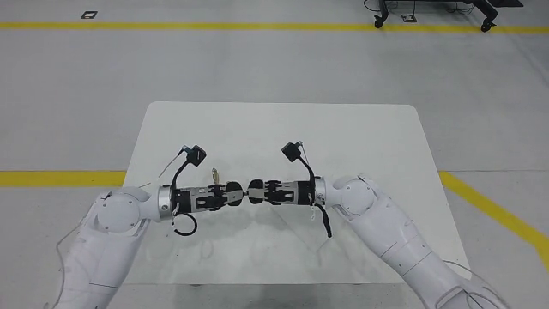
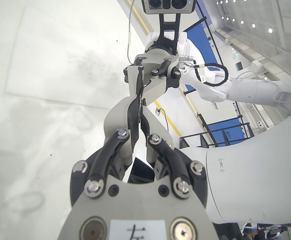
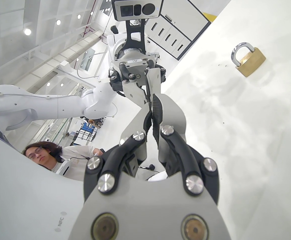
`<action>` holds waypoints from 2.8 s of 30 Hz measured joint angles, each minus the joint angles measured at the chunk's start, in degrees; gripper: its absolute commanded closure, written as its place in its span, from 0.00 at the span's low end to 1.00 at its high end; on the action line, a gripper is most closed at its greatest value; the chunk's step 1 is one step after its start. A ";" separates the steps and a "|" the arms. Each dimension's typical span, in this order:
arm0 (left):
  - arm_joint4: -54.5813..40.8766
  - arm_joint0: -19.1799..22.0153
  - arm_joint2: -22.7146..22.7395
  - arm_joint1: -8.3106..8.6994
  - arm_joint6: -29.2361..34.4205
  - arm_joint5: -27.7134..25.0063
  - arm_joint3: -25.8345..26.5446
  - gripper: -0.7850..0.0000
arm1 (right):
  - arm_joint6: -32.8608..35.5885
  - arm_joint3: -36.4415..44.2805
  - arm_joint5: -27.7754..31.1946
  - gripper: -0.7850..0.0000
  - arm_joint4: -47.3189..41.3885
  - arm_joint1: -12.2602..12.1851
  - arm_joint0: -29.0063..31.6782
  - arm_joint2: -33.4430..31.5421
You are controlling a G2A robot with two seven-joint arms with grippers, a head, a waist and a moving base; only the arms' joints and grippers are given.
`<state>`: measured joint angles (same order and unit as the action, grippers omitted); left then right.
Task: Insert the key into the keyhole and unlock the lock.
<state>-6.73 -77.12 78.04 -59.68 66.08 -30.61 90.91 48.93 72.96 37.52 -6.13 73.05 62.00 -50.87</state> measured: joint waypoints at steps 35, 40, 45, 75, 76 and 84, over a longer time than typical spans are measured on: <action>64.62 -5.43 -5.28 -0.20 -31.62 22.34 8.03 0.33 | -9.82 3.39 2.70 1.00 3.31 -4.63 7.80 -17.64; 66.34 -4.53 -6.47 -0.43 -30.32 23.36 7.42 0.52 | -9.82 3.39 2.70 1.00 3.31 -4.63 7.80 -17.64; 67.49 -4.43 -6.68 -0.54 -30.74 23.61 7.34 0.61 | -9.82 3.39 2.70 1.00 3.31 -4.63 7.80 -17.64; 70.24 -5.03 -6.25 -1.11 -31.09 24.78 7.52 1.00 | -9.82 3.39 2.70 1.00 3.31 -4.63 7.80 -17.64; 70.29 -5.02 -6.27 -1.14 -31.05 24.86 7.50 1.00 | -9.82 3.39 2.70 1.00 3.31 -4.63 7.80 -17.64; 70.40 -5.08 -6.38 -1.36 -31.10 25.09 7.48 0.80 | -9.82 3.39 2.70 1.00 3.31 -4.63 7.80 -17.64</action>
<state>63.67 -82.20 71.66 -61.04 34.98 -5.52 98.39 39.11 76.34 40.21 -2.82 68.42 69.80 -68.51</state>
